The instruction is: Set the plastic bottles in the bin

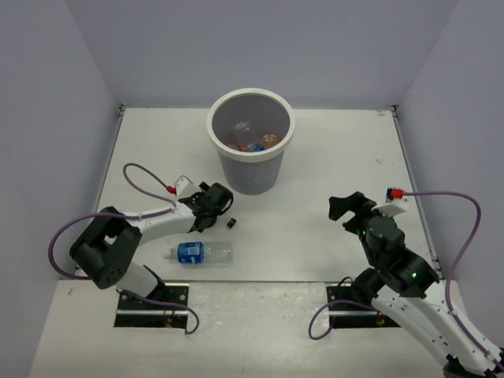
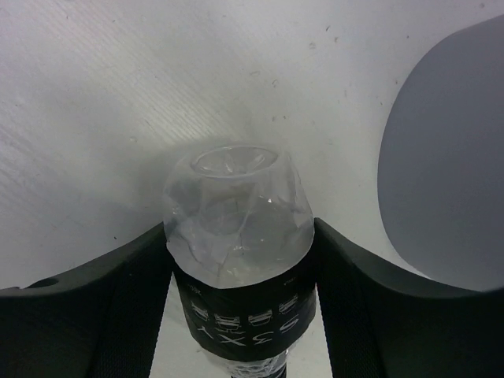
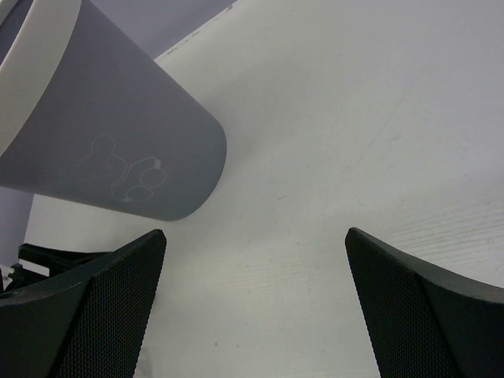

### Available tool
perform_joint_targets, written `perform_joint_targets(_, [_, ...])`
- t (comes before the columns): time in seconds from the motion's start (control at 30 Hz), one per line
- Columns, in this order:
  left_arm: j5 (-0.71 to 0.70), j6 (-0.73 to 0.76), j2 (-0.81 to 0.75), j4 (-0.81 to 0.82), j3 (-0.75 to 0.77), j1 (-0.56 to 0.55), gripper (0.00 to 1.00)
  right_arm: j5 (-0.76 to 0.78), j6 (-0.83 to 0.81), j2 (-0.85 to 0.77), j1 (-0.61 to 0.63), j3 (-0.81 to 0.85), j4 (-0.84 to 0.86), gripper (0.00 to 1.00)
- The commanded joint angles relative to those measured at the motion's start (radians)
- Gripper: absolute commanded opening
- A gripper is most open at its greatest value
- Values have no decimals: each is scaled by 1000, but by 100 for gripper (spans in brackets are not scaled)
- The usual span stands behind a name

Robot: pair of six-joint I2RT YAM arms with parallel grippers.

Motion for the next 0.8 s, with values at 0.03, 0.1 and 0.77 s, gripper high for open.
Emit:
perform_joint_targets(0.03, [-36, -21, -17, -30, 47, 9, 53, 48, 31, 2, -2, 4, -4, 99])
perform_joint_targets(0.1, [-48, -20, -49, -69, 56, 9, 40, 44, 29, 3, -1, 5, -3, 99])
perform_joint_targets(0.77, [-172, 779, -704, 295, 251, 9, 13, 18, 17, 12, -2, 13, -3, 99])
